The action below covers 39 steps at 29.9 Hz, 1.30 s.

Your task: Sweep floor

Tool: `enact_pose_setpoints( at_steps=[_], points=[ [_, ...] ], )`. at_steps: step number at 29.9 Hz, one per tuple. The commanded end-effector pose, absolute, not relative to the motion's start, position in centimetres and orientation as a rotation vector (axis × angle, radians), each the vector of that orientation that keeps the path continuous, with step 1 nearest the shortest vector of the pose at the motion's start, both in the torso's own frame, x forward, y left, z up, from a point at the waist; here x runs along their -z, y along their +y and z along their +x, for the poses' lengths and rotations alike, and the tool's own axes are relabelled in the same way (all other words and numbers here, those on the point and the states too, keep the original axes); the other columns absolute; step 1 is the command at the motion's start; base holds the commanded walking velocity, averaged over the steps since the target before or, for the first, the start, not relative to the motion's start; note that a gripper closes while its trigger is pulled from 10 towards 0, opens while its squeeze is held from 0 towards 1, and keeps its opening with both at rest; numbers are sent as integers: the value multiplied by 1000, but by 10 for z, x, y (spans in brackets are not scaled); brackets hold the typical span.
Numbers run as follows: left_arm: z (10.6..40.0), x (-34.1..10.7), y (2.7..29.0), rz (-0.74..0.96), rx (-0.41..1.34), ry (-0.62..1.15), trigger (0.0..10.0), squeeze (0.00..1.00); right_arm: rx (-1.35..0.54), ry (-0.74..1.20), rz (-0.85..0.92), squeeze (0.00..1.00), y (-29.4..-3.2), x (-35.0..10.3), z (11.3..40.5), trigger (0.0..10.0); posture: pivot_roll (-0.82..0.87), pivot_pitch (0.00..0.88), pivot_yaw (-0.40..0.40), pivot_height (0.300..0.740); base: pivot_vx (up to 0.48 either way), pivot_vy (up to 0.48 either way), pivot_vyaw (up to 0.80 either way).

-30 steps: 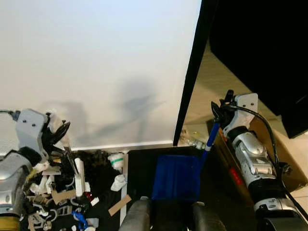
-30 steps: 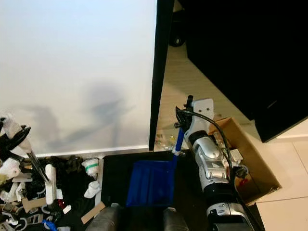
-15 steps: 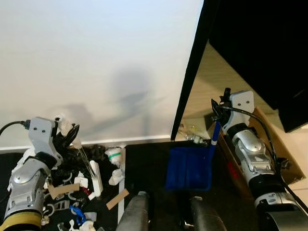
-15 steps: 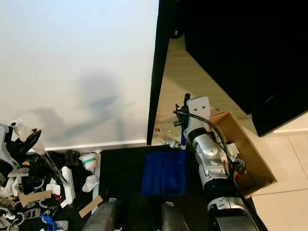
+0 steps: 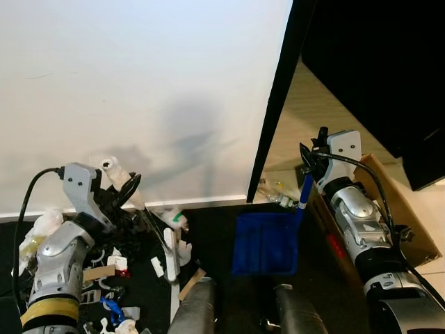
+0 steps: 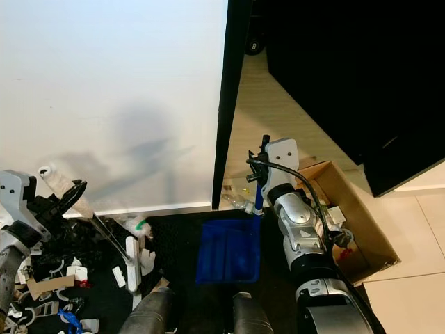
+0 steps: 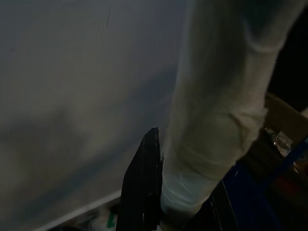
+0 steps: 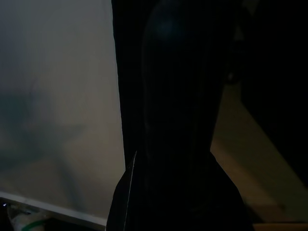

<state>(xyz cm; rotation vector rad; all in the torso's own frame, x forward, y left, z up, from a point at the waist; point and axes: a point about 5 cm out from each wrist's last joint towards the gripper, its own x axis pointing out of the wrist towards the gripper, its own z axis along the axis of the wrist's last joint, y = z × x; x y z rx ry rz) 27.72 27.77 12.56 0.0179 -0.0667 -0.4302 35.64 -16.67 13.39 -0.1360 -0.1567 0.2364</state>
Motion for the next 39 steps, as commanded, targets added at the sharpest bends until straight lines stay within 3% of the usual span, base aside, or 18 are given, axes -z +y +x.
enact_pose_setpoints(
  at_steps=[1,12,19,27,31,39],
  points=[
    [274,-140,282,5,442,-128,10000,0,-242,-151,-136,0,-167,-130,355,10000,211,292,0,740,0,0,0],
    [257,-181,315,126,430,-168,10000,0,-277,-147,-130,0,-159,-128,358,10000,242,269,9,740,0,0,0],
    [259,-170,321,160,398,-118,10000,0,-275,-143,-125,0,-156,-125,359,10000,250,251,11,740,0,0,0],
    [287,-134,306,165,362,-44,10000,0,-266,-150,-120,0,-158,-126,360,10000,224,236,4,740,0,0,0],
    [309,-116,284,162,336,5,10000,0,-255,-149,-129,0,-161,-125,359,10000,198,219,15,740,0,0,0],
    [314,-113,261,121,440,-11,10000,0,-281,-118,-162,0,-159,-116,356,10000,207,223,27,740,0,0,0]
  ],
)
